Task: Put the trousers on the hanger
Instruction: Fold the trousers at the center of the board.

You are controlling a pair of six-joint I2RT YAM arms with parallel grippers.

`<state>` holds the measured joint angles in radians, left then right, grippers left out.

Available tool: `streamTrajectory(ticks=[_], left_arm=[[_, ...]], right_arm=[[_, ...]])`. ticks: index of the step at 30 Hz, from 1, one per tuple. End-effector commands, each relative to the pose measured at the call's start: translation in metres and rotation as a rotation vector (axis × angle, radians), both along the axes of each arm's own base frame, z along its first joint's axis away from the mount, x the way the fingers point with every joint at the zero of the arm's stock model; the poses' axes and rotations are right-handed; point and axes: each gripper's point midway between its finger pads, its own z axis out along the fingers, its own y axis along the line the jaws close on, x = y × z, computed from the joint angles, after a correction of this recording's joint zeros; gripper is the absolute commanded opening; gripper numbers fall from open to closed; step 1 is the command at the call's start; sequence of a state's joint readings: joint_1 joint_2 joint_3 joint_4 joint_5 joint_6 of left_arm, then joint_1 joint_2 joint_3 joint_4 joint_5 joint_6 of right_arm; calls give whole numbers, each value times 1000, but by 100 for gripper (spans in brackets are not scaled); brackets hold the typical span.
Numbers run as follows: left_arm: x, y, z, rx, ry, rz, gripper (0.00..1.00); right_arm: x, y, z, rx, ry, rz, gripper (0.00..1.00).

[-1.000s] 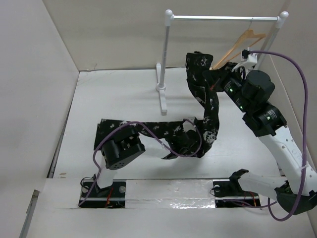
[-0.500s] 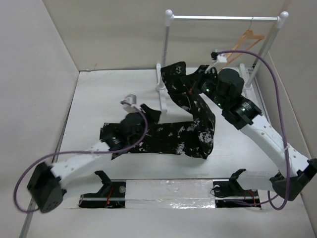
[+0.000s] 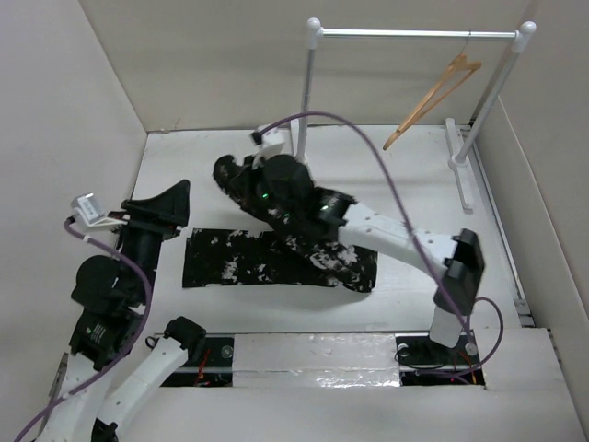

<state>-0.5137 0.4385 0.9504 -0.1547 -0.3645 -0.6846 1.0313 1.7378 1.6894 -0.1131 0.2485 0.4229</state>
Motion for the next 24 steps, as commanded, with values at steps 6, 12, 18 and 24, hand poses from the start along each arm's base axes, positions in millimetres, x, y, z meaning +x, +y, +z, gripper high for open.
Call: streamTrajectory(ticks=[6, 12, 18, 24], left_arm=[[-19, 30, -22, 38, 56, 98, 57], [-13, 22, -48, 49, 94, 73, 59], [20, -34, -110, 87, 181, -115, 59], [48, -104, -177, 139, 249, -357, 11]], right_arm=[[-62, 125, -106, -83, 95, 138, 74], [-68, 47, -71, 33, 62, 88, 80], [-64, -95, -99, 47, 91, -125, 15], [-31, -226, -72, 43, 9, -353, 0]])
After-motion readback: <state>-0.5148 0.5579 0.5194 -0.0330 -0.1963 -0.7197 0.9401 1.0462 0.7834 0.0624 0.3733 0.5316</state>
